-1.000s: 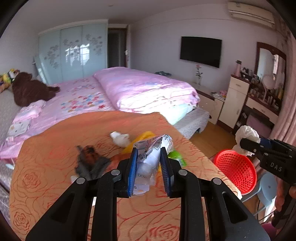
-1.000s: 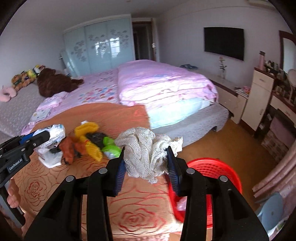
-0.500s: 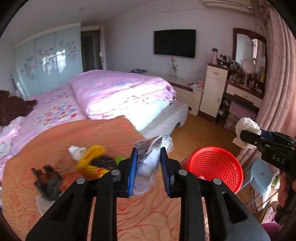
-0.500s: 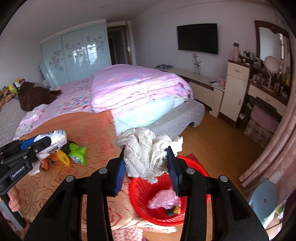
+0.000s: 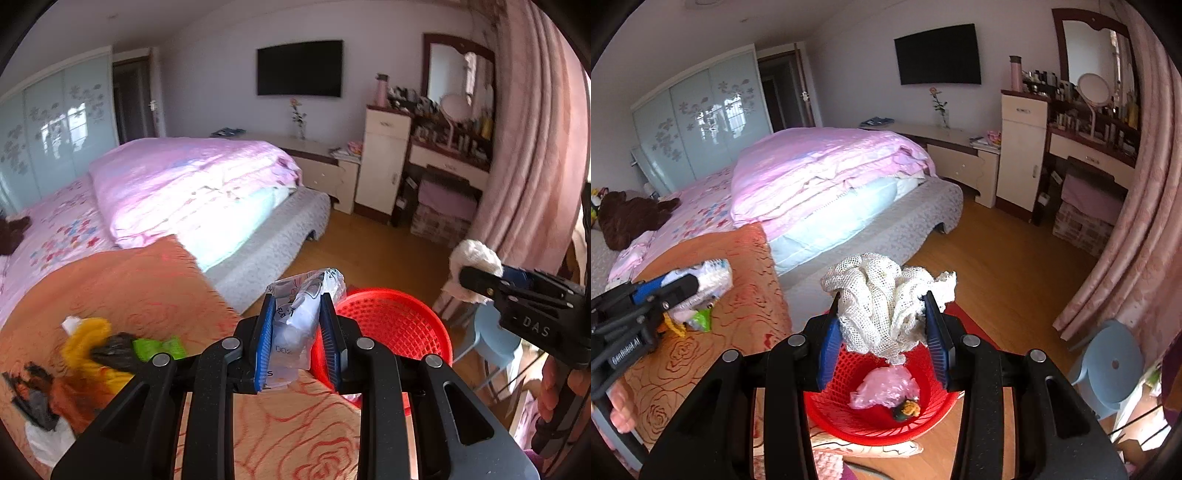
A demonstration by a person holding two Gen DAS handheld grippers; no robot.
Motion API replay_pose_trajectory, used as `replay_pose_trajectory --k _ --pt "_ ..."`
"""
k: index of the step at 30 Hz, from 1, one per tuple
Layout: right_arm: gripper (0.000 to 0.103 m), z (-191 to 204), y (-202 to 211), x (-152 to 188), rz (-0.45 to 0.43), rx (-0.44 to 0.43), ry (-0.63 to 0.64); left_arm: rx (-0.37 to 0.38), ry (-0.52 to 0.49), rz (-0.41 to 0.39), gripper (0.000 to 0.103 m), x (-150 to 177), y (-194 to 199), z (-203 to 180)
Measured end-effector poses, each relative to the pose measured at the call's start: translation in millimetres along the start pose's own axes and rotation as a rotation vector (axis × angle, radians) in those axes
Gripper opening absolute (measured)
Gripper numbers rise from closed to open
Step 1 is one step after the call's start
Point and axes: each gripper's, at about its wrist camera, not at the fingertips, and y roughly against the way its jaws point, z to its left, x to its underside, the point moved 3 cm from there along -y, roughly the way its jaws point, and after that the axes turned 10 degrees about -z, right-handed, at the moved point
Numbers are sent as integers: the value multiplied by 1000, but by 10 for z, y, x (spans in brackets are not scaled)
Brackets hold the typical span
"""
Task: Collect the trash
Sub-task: 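Carry both items over the red wastebasket and open both tools to release them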
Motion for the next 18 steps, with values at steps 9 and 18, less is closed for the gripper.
replay_pose_trajectory --k 9,18 --pt "41 -165 -238 192 86 9 -36 97 -42 70 24 213 -371 -282" --pt "41 -226 -402 325 154 7 -64 181 -42 150 32 347 -610 -428"
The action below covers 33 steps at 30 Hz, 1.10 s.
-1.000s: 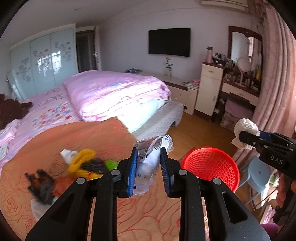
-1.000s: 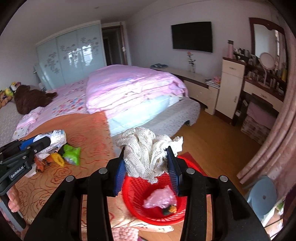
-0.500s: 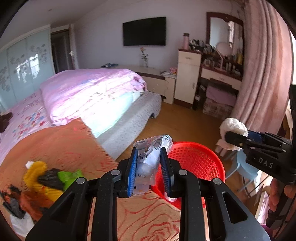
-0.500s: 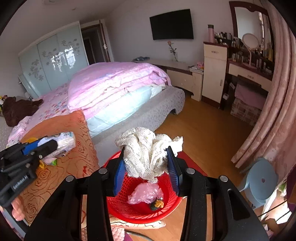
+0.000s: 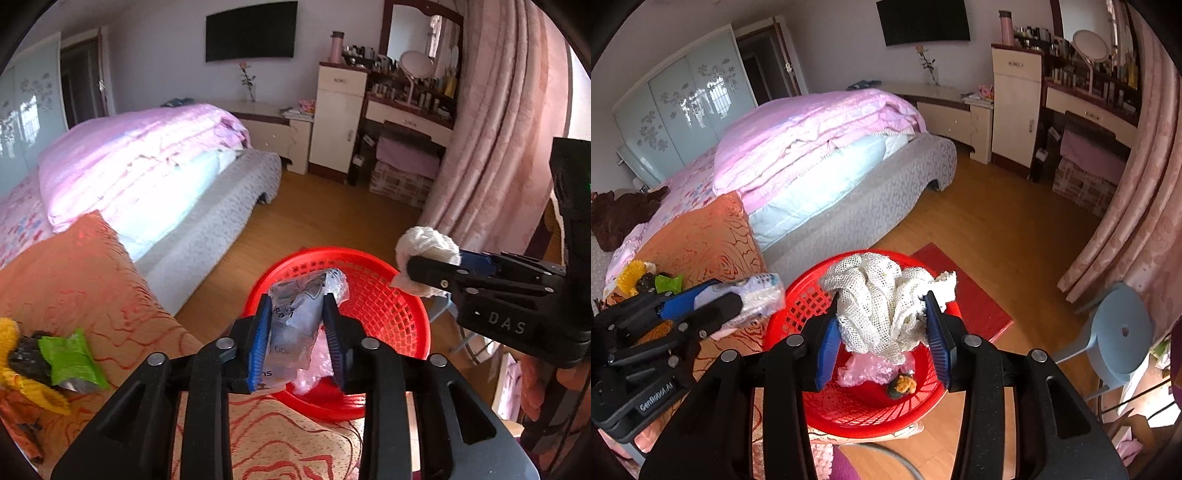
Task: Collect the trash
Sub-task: 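Carry both items over the red wastebasket and open both tools to release them, then grasp the black plastic bag with the left tool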
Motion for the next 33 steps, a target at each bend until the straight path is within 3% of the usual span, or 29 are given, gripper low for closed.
replay_pose_trajectory --k 6,8,24,33 --pt "54 -2 13 7 1 5 -9 -12 -16 -11 58 43 36 -15" --pt "56 -12 18 -4 -2 5 -12 -20 -14 -18 61 52 57 -12" --pt "59 105 116 -39 -51 -4 36 -123 73 -82 66 51 409 284" --pt "72 315 251 -28 -106 -38 88 -209 87 -118 70 116 693 427"
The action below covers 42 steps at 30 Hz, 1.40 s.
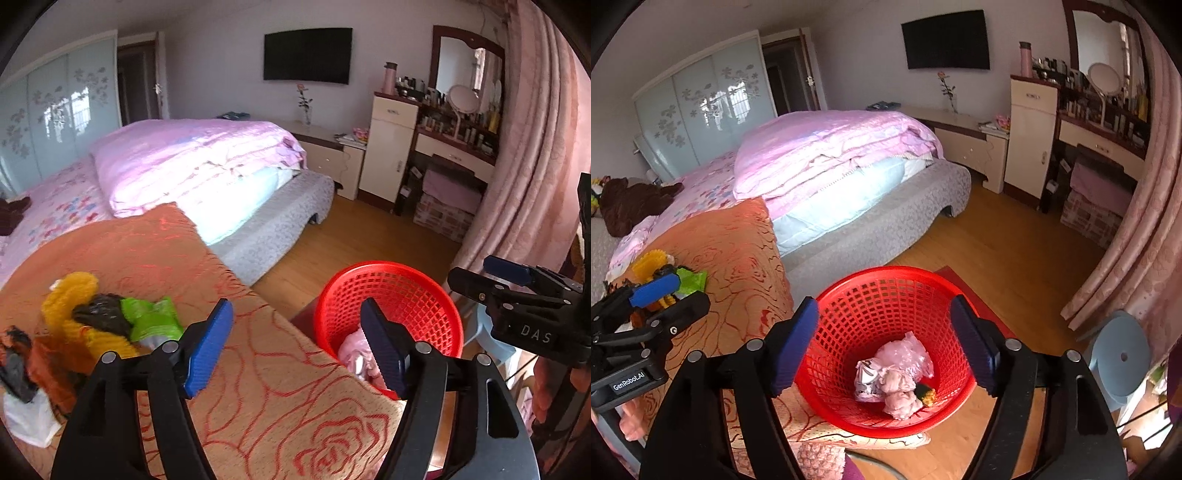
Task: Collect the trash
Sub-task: 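Grasp the black plastic bag with the left tool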
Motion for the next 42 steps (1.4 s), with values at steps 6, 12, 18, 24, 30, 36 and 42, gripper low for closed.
replay_pose_trajectory --k 6,12,18,24,30,36,42 --pt "73 205 36 31 -4 -35 42 -85 13 -35 73 -27 238 238" --pt "73 424 43 92 11 -72 82 -215 86 -35 74 6 474 785" --pt "73 540 39 134 24 -88 102 -386 185 -63 74 -49 818 1585" --pt "73 588 29 160 36 -95 109 -529 251 -25 74 -9 950 2241" --pt "73 640 1 189 51 -102 118 -530 322 108 73 315 710 2571" --pt "73 707 -37 231 68 -110 130 -502 347 140 37 471 647 2647" --pt "73 849 -58 259 87 -153 148 -499 334 73 25 396 826 2618"
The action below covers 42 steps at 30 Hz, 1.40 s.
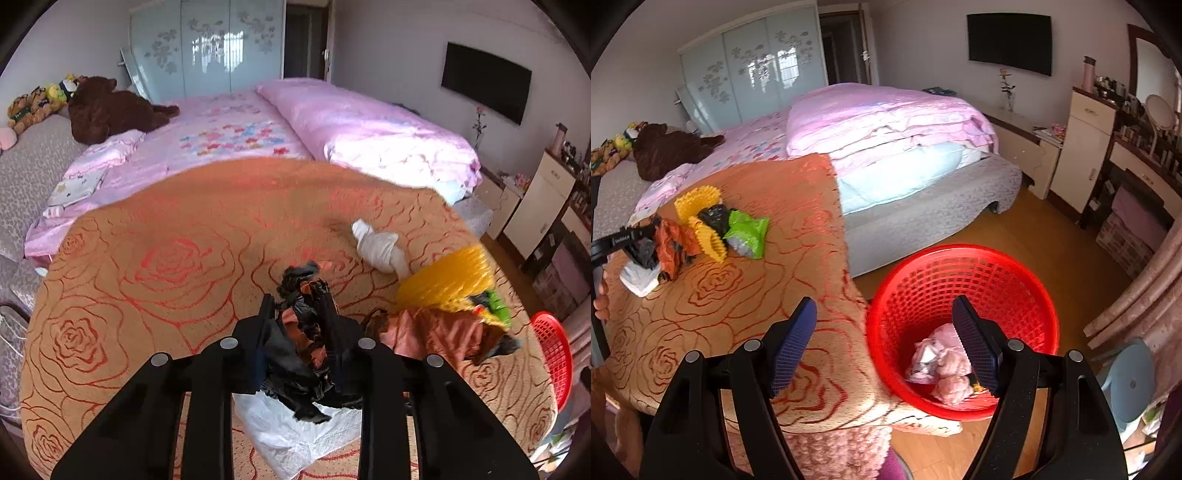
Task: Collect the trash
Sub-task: 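Grasp the black plastic bag with the left tool, then grasp the green plastic packet with the right tool while the left tool holds the black bag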
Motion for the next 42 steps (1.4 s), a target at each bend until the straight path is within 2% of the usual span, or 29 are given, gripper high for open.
replay_pose_trajectory --k 7,10,20,24,28,30,34,37,38,42 --pt "73 306 -95 -109 -13 -67 59 27 15 -111 24 -203 438 -34" --pt "73 464 -217 -179 -19 -103 99 49 16 -129 24 -186 573 -82" --pt "73 957 -680 -402 -2 -253 228 79 29 -130 25 -111 634 -127" --pt "73 1068 -936 -453 60 -301 192 82 33 -118 25 -73 600 -143" --pt "72 1224 -1082 -467 86 -320 198 87 34 -111 25 -23 585 -159" --pt "70 1282 -1161 -457 106 -326 202 90 35 -109 25 -9 577 -159" --pt "57 1357 -1277 -410 151 -342 209 96 34 -109 25 11 568 -160" --pt "49 1377 -1273 -390 144 -336 223 97 35 -111 25 24 578 -163" --pt "44 1374 -1270 -390 143 -339 220 97 36 -112 25 25 579 -161" --pt "37 1343 -1230 -366 133 -343 216 99 39 -112 25 26 581 -146"
